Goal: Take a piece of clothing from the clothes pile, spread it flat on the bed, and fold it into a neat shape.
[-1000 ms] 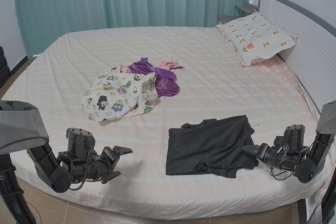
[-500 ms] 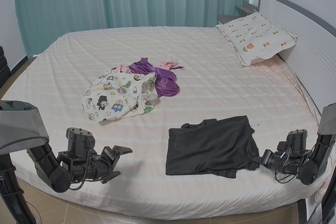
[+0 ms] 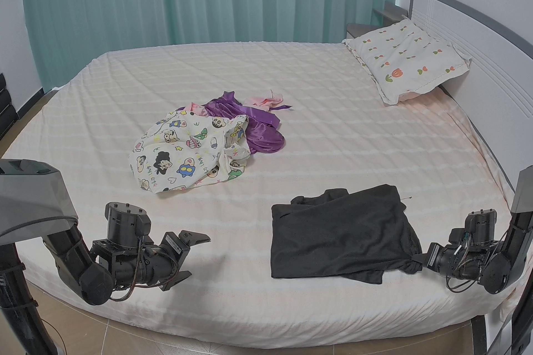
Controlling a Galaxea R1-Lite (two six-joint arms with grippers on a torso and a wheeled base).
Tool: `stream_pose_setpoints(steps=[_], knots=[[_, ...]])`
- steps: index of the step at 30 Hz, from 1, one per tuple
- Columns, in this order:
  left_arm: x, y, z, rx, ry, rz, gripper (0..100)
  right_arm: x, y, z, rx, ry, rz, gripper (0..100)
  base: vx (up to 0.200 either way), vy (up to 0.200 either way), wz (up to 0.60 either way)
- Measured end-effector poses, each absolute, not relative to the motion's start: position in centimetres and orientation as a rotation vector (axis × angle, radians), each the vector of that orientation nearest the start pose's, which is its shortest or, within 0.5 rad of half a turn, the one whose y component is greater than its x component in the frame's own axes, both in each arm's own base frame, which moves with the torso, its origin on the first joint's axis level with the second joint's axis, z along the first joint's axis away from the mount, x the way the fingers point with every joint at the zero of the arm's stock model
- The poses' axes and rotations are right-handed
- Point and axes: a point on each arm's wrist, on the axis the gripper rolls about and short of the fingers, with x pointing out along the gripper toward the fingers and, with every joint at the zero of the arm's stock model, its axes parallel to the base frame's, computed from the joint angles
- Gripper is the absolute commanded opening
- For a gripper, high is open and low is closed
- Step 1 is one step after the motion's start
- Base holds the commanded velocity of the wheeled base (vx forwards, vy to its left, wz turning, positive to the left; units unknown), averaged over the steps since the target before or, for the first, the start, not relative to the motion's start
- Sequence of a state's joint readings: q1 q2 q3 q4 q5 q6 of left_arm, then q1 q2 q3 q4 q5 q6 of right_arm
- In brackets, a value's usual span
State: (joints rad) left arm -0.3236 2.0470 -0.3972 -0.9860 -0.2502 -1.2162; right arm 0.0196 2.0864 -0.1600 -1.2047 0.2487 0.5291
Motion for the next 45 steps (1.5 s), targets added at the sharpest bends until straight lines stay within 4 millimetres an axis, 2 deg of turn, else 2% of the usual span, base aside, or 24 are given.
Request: stream_pose_setpoints(steps=[1, 9, 16, 24, 30, 45], knots=[[26.3, -9.4, 2.4, -1.11, 0.917, -0.073, 100, 23.3, 1.0, 0.3, 0.58, 0.778, 0.069, 100, 0.0, 0.0, 0.0], [26.3, -9.4, 2.4, -1.11, 0.918, -0.073, 100, 22.9, 0.5, 0.5, 0.575, 0.77, 0.085, 100, 0.0, 0.0, 0.0], [26.3, -9.4, 2.4, -1.11, 0.918, -0.073, 100, 23.0, 0.0, 2.0, 0.589, 0.693, 0.087, 100, 0.0, 0.0, 0.0], [26.3, -9.4, 2.4, -1.11, 0.918, -0.073, 100, 22.6, 2.1, 3.3, 0.659, 0.684, 0.151, 100, 0.0, 0.0, 0.0], [26.3, -9.4, 2.3, -1.11, 0.919, -0.072, 100, 22.5, 2.8, 3.0, 0.655, 0.709, 0.173, 100, 0.0, 0.0, 0.0], [26.3, -9.4, 2.4, -1.11, 0.918, -0.073, 100, 22.7, 2.8, 1.1, 0.642, 0.77, 0.153, 100, 0.0, 0.0, 0.0]])
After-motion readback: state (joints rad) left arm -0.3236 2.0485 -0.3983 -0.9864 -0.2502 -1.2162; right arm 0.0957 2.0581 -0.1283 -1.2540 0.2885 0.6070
